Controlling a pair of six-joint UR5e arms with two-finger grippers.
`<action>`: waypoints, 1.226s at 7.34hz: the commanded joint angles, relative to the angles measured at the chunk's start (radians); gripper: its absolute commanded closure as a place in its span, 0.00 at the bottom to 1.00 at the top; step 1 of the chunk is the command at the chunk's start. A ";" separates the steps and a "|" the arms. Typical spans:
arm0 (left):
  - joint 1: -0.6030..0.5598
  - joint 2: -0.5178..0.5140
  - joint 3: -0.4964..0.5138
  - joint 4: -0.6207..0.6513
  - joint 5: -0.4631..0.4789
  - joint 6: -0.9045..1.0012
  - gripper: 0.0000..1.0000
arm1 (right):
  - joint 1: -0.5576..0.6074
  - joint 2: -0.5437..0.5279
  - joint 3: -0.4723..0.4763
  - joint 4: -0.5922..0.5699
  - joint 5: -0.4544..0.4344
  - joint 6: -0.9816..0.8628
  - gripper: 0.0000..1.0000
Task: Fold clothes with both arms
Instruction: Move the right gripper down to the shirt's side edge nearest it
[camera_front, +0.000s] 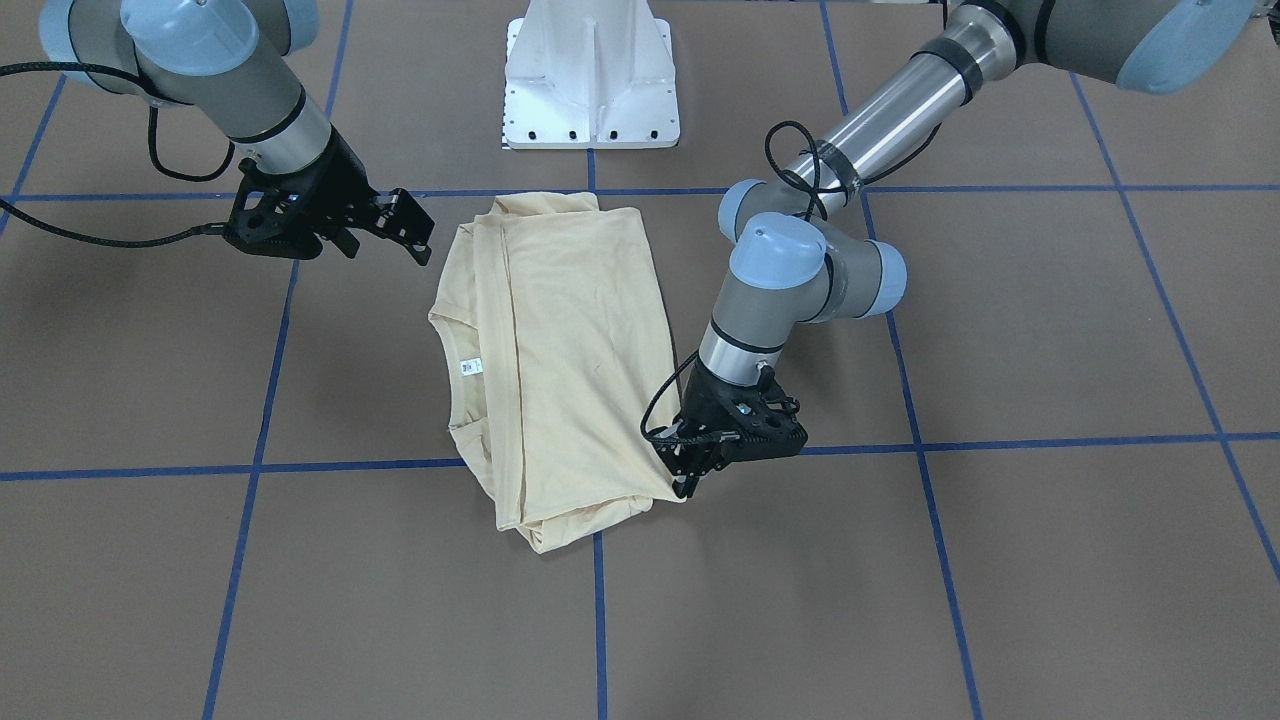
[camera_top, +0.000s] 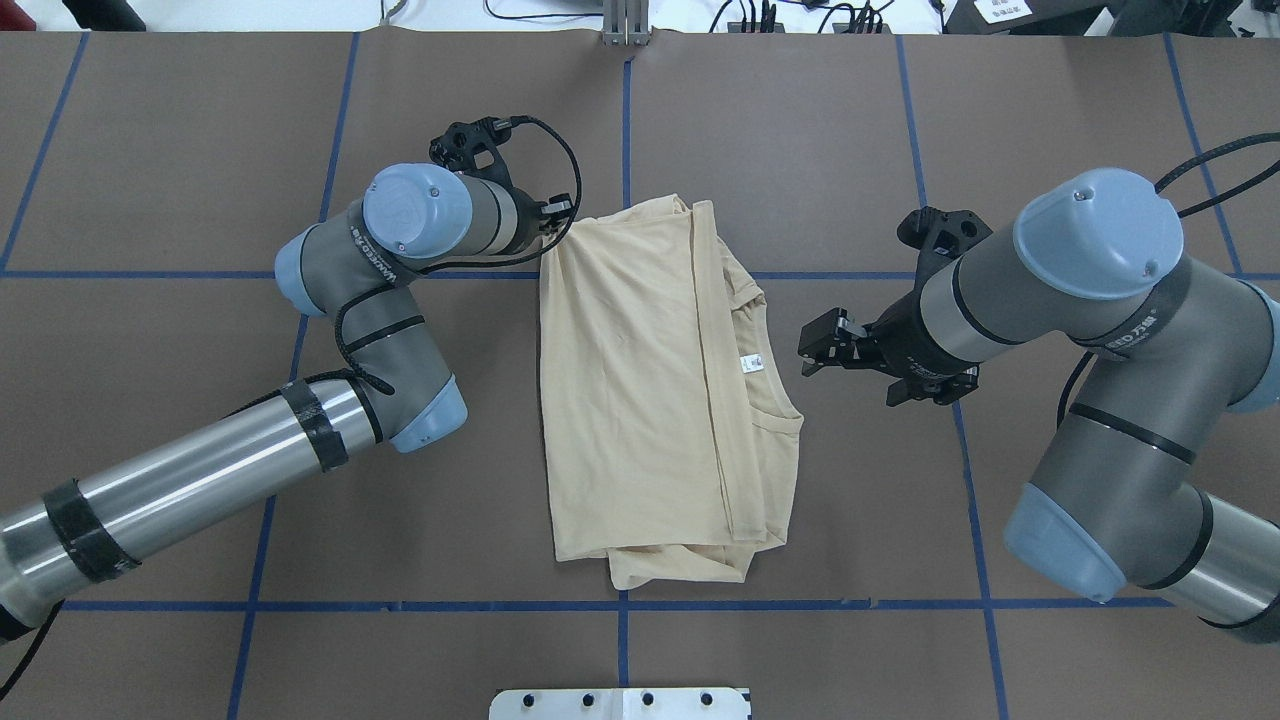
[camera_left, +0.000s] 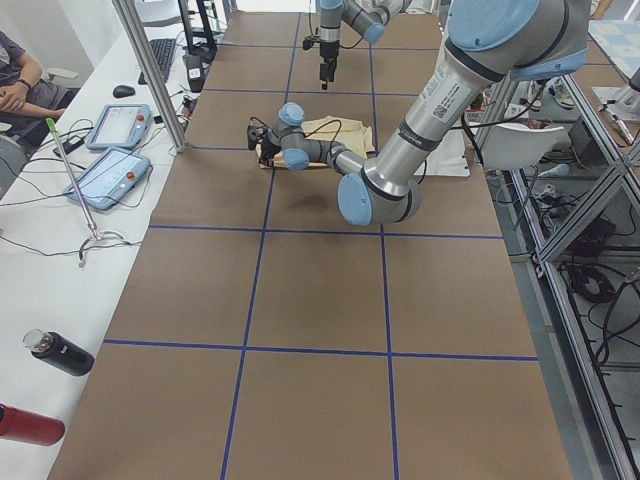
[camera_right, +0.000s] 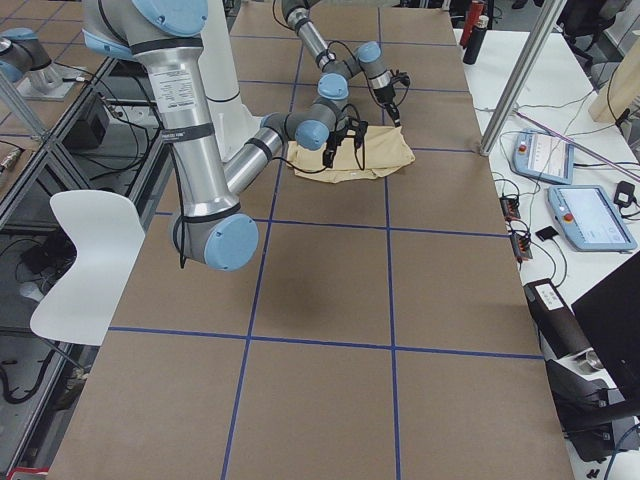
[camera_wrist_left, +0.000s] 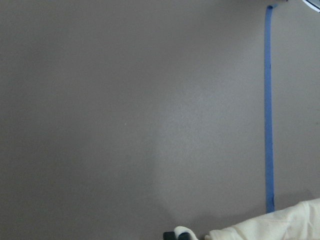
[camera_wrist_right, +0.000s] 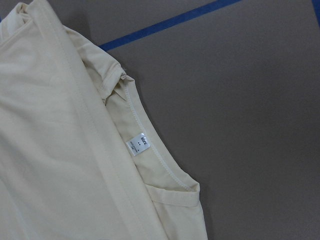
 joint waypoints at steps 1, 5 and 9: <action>-0.014 -0.018 0.031 -0.032 0.039 0.041 1.00 | -0.002 0.002 0.001 0.000 0.000 0.000 0.00; -0.025 -0.003 -0.038 -0.020 0.025 0.052 0.00 | -0.044 0.043 -0.015 -0.006 -0.109 -0.101 0.00; -0.053 0.281 -0.476 0.120 -0.111 0.107 0.00 | -0.144 0.105 -0.092 -0.012 -0.247 -0.288 0.01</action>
